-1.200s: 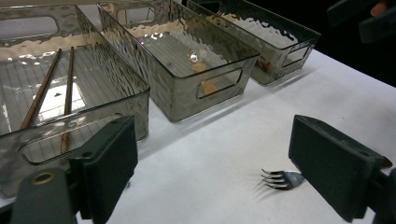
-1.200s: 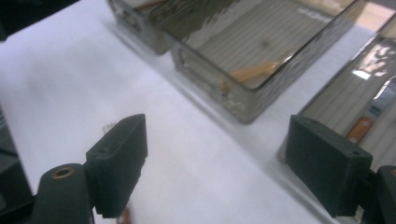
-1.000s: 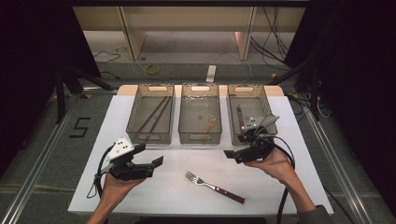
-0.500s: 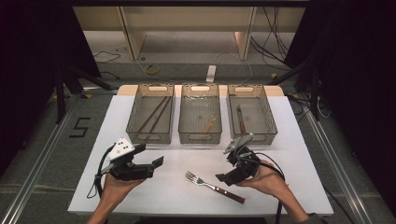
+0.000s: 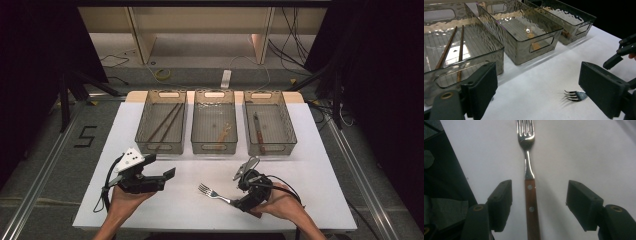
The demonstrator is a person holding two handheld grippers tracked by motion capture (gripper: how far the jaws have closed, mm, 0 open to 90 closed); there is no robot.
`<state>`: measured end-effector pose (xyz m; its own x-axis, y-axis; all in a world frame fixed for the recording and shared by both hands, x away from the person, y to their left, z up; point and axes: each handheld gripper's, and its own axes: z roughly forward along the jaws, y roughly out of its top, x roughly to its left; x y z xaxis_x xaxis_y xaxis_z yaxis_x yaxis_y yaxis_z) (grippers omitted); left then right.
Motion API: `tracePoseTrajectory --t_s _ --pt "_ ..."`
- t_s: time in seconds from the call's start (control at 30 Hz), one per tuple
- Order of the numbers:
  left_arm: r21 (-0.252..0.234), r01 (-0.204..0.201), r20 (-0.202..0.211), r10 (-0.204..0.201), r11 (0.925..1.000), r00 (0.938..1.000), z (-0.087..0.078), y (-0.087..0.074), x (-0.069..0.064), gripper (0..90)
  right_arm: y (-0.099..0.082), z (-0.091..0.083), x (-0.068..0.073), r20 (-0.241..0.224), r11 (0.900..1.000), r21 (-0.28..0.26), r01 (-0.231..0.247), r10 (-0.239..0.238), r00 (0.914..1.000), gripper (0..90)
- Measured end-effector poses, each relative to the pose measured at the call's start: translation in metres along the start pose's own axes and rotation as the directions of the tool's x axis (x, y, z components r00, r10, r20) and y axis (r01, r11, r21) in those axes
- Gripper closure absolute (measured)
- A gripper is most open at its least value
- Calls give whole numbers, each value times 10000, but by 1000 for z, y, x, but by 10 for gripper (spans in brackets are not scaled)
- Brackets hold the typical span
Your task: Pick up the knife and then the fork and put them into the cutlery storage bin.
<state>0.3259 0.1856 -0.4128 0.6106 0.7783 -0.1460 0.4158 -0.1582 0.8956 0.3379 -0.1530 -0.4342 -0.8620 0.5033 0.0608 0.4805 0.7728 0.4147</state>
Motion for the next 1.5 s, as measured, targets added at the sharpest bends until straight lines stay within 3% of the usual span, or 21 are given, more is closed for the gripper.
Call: tracePoseTrajectory --t_s 0.23,0.27,0.47,0.63,0.7,0.73,0.8,1.23,1.5 --pt "1 14 4 -14 10000 10000 0 0 0 150 -2 9 6 95 9981 612 74 -80 9999 459" --pt "-15 25 8 -25 10000 10000 0 0 0 150 -2 11 4 70 9972 664 331 -336 9994 469" --pt "8 6 22 -6 10000 10000 0 0 0 150 -5 16 4 -85 9953 964 120 -113 9999 526" --pt "16 19 20 -19 10000 10000 0 0 0 150 -5 19 6 -54 9929 1172 218 -213 9998 570" --pt "26 20 22 -20 10000 10000 0 0 0 150 -6 21 5 -19 9908 1260 491 -493 9988 584" --pt "9 54 19 -54 10000 10000 0 0 0 150 -5 22 7 1 9903 1360 271 -274 9996 591" --pt "8 44 24 -44 10000 10000 0 0 0 150 -6 23 6 43 9894 1365 497 -507 9987 614" --pt "30 33 30 -33 10000 10000 0 0 0 150 -6 25 8 214 9860 1558 592 -633 9978 676" --pt "29 47 80 -47 10000 10000 1 0 0 150 -4 27 10 369 9811 1689 949 -1025 9940 716"
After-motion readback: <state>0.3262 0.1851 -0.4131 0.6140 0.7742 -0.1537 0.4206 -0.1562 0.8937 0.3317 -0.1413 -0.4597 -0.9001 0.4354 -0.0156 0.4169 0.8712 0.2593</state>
